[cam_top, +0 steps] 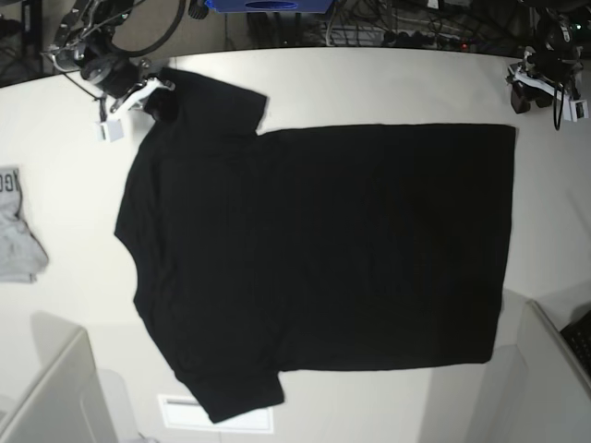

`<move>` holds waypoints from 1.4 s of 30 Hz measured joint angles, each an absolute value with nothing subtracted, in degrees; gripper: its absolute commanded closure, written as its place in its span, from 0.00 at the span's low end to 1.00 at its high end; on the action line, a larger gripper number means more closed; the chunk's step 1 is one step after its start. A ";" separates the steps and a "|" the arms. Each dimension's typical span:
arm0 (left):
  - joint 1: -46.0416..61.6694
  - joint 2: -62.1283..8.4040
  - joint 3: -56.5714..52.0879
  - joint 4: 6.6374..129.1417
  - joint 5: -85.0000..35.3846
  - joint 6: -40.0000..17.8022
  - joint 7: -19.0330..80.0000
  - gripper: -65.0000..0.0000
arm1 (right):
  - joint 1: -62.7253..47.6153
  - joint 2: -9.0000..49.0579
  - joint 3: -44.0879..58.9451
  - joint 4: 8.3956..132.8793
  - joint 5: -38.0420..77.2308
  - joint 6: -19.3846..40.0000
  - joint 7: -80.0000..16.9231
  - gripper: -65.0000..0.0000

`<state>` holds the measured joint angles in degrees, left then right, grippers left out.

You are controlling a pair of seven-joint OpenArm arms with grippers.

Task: Fold the T-shirt properly
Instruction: 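Move both grippers down to the shirt's shoulder corners and grasp them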

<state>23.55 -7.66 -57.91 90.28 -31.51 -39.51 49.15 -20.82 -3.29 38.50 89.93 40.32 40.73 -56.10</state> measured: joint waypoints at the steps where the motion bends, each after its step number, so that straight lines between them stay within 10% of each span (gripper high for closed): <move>1: 22.92 -7.62 -57.98 89.86 -31.46 -39.51 49.19 0.42 | -20.82 -3.29 38.50 89.93 40.34 40.73 -56.07 1.00; 26: 15.27 -5.45 -51.57 83.70 -33.47 -40.38 46.50 0.39 | -20.86 -3.16 38.15 89.93 40.27 40.73 -55.68 1.00; 32: 15.18 -5.61 -51.27 83.24 -32.82 -40.25 47.42 1.00 | -20.86 -2.63 37.98 89.91 40.36 40.73 -55.68 1.00; 42: 21.45 -5.58 -50.87 89.47 -31.53 -39.81 48.75 1.00 | -25.61 -0.95 38.04 93.25 40.14 40.75 -55.55 1.00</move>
<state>21.45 -5.58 -50.87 89.47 -31.53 -39.81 48.75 -25.61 -0.95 38.04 93.25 40.14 40.75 -55.55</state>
